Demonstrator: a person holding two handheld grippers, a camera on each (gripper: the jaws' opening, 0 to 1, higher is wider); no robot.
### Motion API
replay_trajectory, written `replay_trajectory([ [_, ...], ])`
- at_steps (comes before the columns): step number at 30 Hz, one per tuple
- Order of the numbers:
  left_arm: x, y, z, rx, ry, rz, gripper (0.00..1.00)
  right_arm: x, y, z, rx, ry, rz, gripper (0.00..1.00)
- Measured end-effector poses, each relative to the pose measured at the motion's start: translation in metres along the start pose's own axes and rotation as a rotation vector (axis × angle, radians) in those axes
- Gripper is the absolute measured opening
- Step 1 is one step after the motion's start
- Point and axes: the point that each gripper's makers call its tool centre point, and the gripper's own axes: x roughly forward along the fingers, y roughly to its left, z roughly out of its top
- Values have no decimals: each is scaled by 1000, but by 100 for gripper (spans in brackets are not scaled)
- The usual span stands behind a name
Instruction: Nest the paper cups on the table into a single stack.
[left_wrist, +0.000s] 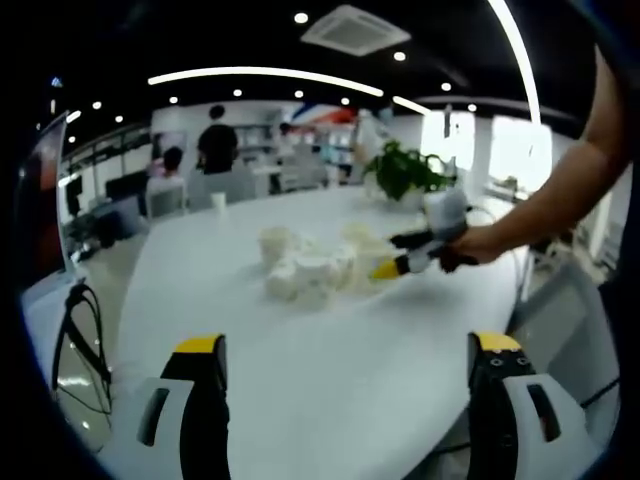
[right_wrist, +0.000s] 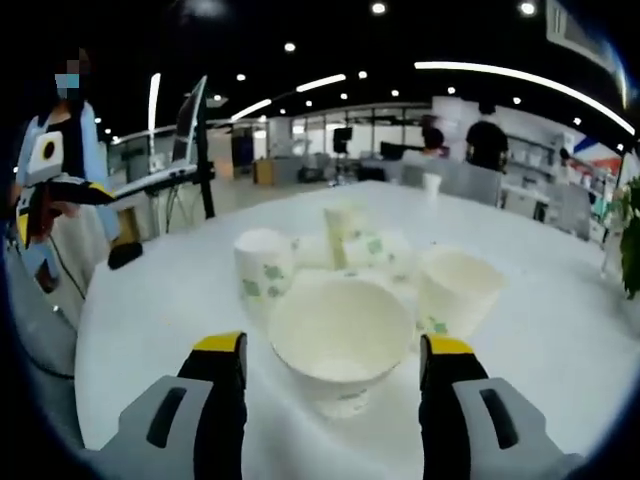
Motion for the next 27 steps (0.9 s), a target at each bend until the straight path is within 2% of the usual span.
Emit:
replay_trajectory([
  [3, 0, -1, 0, 2, 1, -3, 98, 3, -3, 2, -4, -8, -12, 59],
  [10, 2, -1, 5, 10, -4, -9, 98, 5, -8, 2, 19, -10, -23, 54],
  [15, 6, -2, 7, 18, -11, -16, 98, 3, -9, -1, 16, 0, -26, 46],
  [27, 11, -7, 9, 16, -15, -31, 98, -4, -9, 4, 31, -14, -27, 43],
])
